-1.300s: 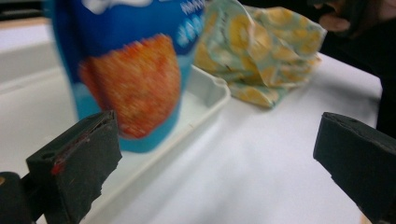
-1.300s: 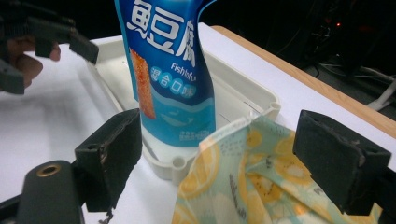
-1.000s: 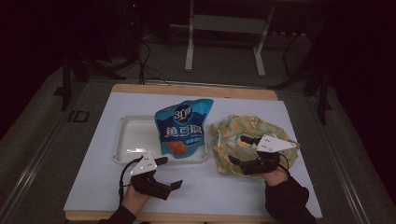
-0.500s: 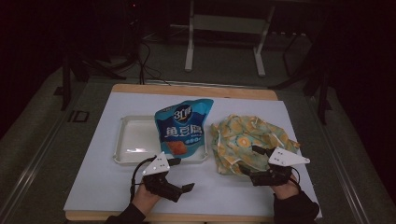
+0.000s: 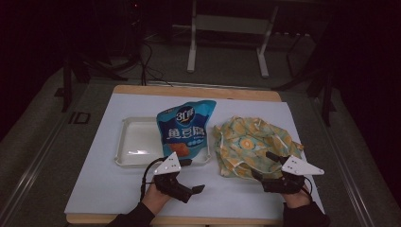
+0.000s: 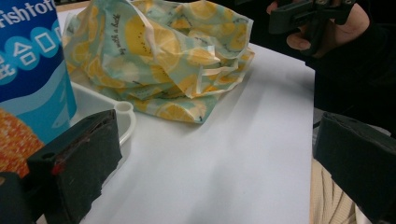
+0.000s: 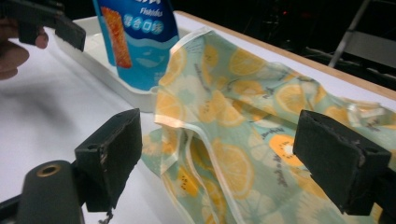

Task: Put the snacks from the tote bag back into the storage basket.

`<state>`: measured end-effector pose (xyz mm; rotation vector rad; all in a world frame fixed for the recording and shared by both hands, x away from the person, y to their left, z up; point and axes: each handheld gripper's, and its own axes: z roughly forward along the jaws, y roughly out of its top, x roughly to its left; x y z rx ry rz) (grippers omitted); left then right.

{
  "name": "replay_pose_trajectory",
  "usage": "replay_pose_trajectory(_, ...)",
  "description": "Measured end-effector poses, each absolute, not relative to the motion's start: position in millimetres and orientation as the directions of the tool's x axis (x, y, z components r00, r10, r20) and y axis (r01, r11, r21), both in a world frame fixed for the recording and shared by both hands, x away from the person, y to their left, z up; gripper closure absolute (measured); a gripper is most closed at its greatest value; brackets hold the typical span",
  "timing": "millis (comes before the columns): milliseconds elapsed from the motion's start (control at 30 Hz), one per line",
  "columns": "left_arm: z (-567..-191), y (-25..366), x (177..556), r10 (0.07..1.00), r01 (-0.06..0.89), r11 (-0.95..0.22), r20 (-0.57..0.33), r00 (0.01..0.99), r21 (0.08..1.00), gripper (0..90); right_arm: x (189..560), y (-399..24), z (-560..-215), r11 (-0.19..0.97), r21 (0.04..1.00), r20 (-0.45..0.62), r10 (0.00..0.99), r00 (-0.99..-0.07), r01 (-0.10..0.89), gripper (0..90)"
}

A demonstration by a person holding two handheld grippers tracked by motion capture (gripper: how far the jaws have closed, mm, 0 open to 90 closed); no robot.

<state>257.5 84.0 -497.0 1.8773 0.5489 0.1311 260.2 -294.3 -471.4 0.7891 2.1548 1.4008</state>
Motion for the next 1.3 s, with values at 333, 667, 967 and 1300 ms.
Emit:
replay_pose_trajectory(333, -497.0, 73.4, 261.0, 0.419, 0.298, -0.269, -0.167, 0.893, 0.916, 1.4, 257.5, -308.7, -471.4, 0.283, 0.936, -0.067, 0.727, -0.683, 0.210, 15.3)
replay_pose_trajectory(667, -499.8, 75.5, 259.7, 0.423, 0.292, -0.254, -0.166, 0.891, 0.922, 1.4, 257.1, -307.0, -472.4, 0.291, 0.934, -0.070, 0.722, -0.689, 0.210, 15.4)
replay_pose_trajectory(967, -499.6, 79.8, 251.7, 0.421, 0.248, -0.251, -0.125, 0.898, 0.936, 1.5, 256.6, -308.2, -472.2, 0.279, 0.940, -0.070, 0.722, -0.688, 0.198, 15.4)
replay_pose_trajectory(1300, -500.5, 83.6, 251.2, 0.427, 0.244, -0.253, -0.118, 0.896, 0.936, 1.5, 255.9, -308.8, -471.9, 0.273, 0.945, -0.080, 0.723, -0.686, 0.178, 15.3)
